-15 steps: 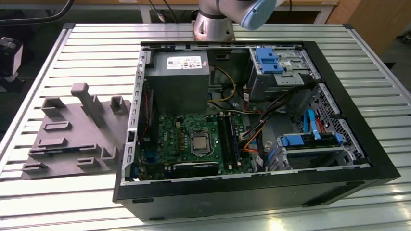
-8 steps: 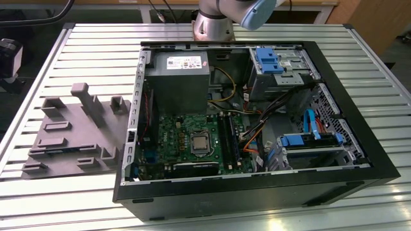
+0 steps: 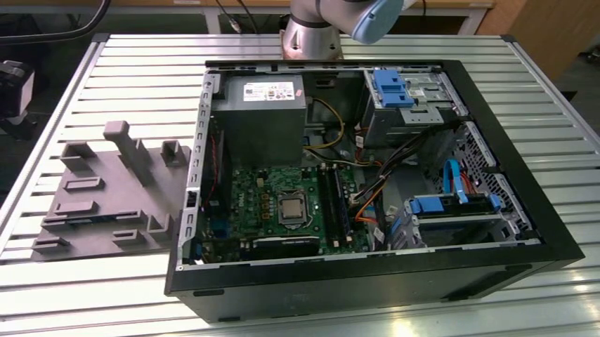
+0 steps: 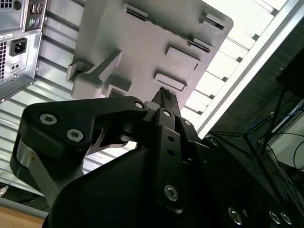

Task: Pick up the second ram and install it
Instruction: 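Reach for the second ram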

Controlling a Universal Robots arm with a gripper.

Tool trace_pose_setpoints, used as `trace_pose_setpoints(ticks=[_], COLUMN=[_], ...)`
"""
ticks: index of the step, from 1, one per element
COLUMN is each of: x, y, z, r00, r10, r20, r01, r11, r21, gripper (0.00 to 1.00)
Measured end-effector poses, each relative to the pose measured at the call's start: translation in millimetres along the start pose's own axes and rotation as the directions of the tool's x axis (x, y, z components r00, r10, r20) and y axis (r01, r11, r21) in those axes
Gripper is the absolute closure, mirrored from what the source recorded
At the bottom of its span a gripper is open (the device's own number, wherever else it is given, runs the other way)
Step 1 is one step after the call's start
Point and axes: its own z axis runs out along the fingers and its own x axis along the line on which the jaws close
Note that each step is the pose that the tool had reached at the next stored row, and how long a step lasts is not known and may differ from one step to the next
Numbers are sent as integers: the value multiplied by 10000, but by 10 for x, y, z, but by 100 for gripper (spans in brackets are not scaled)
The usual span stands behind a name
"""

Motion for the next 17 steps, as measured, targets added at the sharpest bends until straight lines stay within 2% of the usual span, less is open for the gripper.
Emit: trace_pose_setpoints(ticks=[17], x=[11], y=[-48], z=[86], r00=[10000], r10=[0], r20=[1], r01=[0], r11=[10000], r21=[-1], gripper=[89])
